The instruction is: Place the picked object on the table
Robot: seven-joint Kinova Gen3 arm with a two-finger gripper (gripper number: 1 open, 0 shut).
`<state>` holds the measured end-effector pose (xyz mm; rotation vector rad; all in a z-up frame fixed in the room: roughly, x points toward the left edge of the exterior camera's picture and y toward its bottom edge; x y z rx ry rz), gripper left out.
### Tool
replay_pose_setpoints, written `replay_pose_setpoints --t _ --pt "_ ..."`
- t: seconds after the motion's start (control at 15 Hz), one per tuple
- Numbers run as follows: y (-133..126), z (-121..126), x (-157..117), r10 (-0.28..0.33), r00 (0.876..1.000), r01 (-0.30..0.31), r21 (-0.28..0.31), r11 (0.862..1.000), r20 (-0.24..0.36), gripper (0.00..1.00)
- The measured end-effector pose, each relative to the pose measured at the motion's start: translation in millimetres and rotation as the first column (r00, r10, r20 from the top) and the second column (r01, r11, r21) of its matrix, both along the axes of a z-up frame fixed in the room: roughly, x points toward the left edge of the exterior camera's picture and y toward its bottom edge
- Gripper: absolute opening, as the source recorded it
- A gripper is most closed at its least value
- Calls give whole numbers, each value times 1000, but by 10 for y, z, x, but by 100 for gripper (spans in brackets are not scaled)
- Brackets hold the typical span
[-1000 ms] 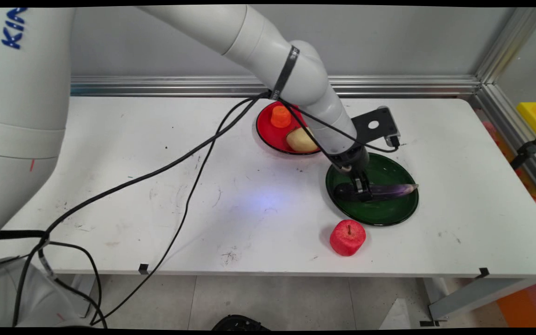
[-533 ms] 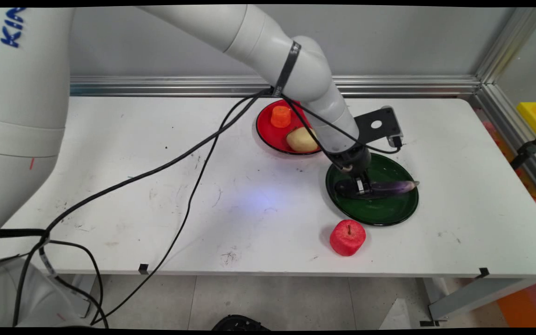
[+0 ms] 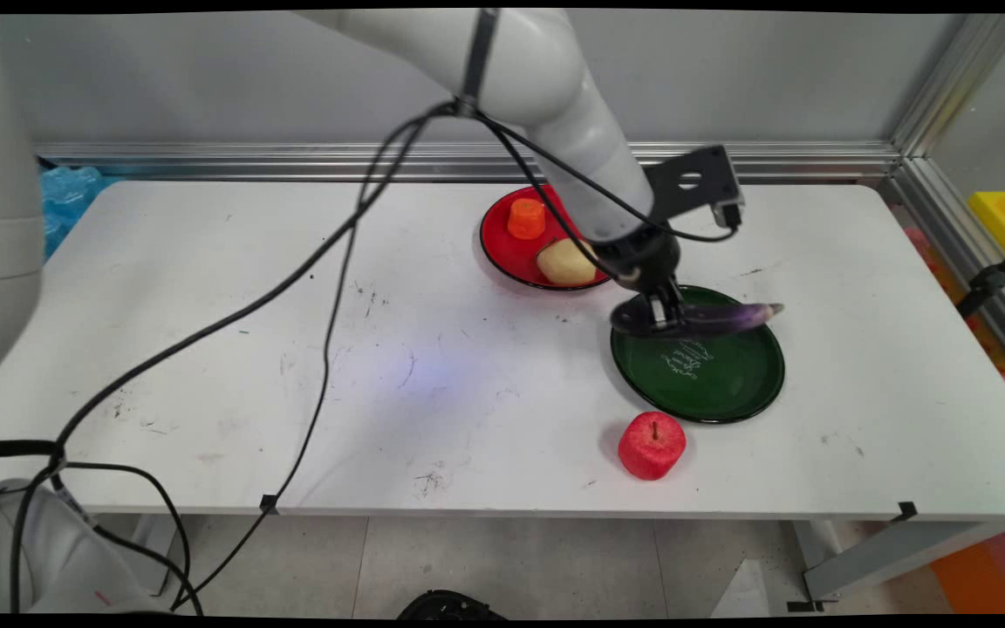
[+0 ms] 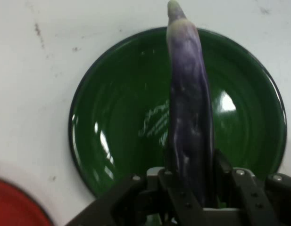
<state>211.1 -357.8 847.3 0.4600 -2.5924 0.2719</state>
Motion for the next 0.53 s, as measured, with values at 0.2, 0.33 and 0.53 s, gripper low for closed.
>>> replay_pose_setpoints --t 0.2,0.33,0.53 --pt "151 171 258 10 1000 -10 -7 1000 21 0" --pt "246 233 448 20 999 -20 -5 1000 36 0" --pt "390 272 804 42 997 -42 -2 999 63 0"
